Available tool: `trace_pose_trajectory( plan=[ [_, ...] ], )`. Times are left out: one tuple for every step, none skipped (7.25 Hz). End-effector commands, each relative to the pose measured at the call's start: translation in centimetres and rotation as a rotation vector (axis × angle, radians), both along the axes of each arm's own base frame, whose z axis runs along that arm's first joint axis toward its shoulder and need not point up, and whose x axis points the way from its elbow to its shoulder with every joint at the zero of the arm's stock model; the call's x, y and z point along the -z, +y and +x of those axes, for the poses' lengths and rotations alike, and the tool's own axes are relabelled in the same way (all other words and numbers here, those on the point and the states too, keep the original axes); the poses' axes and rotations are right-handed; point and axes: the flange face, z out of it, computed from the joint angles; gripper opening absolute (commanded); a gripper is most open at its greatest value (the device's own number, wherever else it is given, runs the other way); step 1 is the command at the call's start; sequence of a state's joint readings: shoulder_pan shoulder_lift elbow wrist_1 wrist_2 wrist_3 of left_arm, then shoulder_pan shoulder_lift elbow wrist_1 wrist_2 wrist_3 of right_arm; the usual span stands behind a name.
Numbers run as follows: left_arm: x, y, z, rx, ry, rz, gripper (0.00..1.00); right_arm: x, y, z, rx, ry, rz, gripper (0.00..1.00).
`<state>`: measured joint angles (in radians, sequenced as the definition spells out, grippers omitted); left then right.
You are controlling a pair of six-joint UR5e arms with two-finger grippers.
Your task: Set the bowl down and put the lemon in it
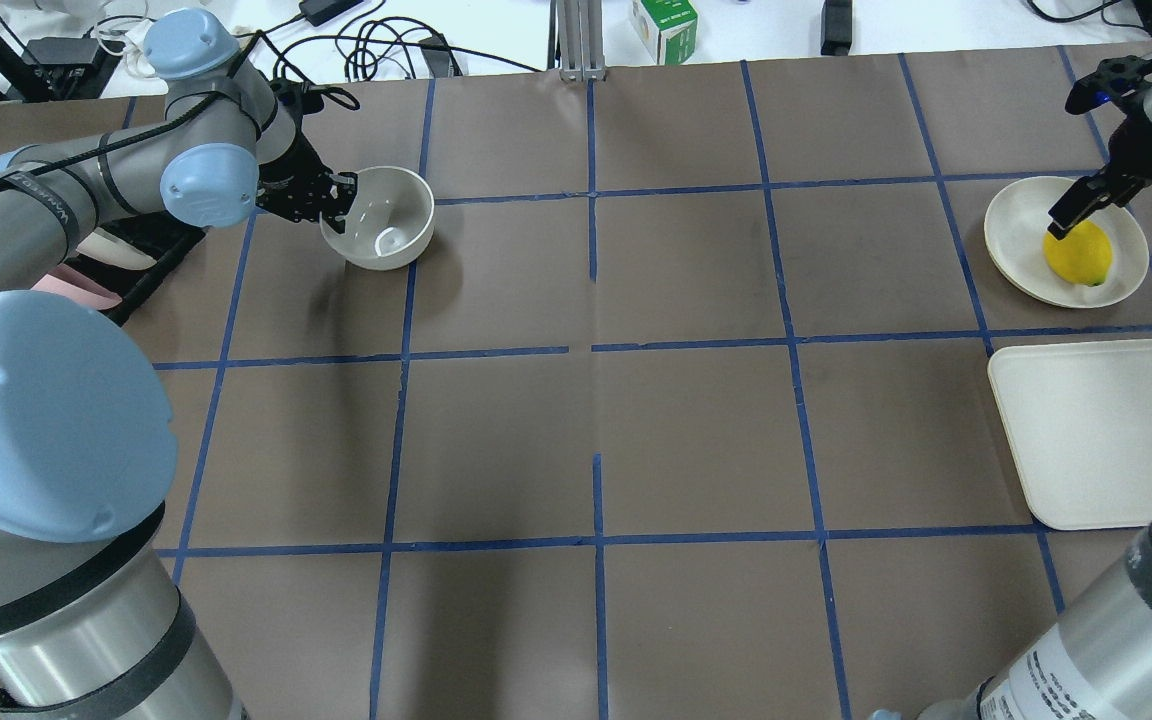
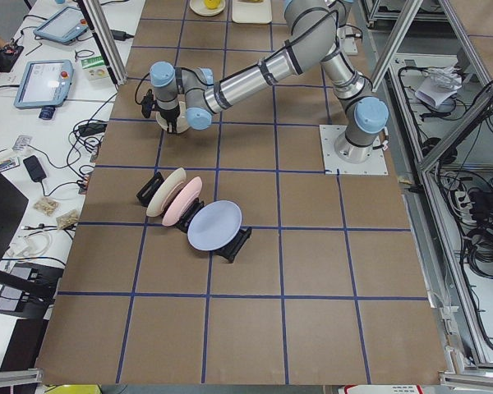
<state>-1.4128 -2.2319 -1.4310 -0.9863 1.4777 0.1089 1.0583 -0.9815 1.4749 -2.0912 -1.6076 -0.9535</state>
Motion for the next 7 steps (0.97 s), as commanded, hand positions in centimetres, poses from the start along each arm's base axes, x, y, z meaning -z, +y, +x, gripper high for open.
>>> trace_pose_trajectory(
  plan=[
    [-0.5, 0.0, -0.1, 0.001, 0.005, -0.008, 0.00, 1.8, 0.1, -0.7, -0.013, -0.009, 0.025, 1.00],
    [-1.6, 0.2, -0.1, 0.001, 0.005, -0.010, 0.00, 2.3, 0.1, -0.7, -0.018, -0.013, 0.033, 1.00],
    [-2.3, 0.7, -0.3, -0.003, 0.008, 0.007, 0.00, 3.0, 0.0, -0.7, -0.010, -0.021, 0.039, 0.89],
    [-3.4, 1.5, -2.7, -0.024, 0.011, 0.014, 0.00, 2.8, 0.0, -0.8, -0.001, -0.014, 0.041, 0.39],
    [-5.2, 2.6, -5.9, -0.049, 0.037, 0.007, 0.00, 2.5, 0.1, -0.8, 0.002, -0.013, 0.048, 0.00],
    [-5.1, 4.7, -9.6, -0.010, 0.064, 0.012, 0.00, 1.5, -0.2, -1.1, 0.003, 0.008, 0.039, 0.00],
    [-4.1, 6.6, -12.2, -0.035, 0.072, -0.003, 0.00, -0.1, -0.3, -1.4, 0.011, 0.024, 0.017, 0.00]
  ],
)
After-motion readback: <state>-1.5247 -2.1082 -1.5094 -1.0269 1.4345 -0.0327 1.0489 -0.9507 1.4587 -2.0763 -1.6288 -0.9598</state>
